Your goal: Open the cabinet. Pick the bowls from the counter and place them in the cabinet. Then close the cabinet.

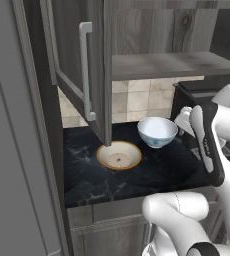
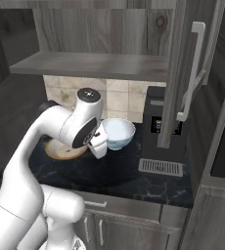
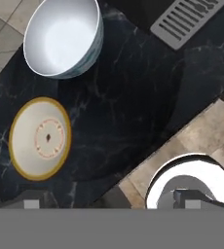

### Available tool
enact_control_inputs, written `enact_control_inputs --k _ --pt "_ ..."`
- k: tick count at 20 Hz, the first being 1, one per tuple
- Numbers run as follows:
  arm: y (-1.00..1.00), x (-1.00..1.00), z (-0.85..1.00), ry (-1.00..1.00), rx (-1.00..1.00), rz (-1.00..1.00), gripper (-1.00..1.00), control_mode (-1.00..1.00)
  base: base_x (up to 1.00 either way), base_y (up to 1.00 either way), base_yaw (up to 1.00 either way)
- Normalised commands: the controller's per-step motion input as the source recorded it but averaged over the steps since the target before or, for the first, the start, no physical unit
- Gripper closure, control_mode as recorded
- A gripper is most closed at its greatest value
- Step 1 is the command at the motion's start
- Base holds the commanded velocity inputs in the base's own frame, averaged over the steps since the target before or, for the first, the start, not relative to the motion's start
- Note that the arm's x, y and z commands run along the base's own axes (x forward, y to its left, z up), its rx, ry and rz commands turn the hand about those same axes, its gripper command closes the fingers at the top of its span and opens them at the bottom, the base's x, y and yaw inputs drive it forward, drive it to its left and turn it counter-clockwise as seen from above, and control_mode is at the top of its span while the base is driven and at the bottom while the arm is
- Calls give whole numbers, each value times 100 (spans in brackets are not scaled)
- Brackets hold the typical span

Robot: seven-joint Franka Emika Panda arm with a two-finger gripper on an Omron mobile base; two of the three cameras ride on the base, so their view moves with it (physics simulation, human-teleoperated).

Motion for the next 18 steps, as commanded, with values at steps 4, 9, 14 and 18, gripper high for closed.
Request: enact_control_inputs --k 4,9,14,18 --pt "0 56 -27 0 0 -4 -100 -100 0 0 0" --pt "0 64 -25 0 0 -5 -100 -100 0 0 0" --pt "-2 64 -23 0 0 -5 -100 -100 0 0 0" --pt "-6 63 -25 0 0 -5 -100 -100 0 0 0"
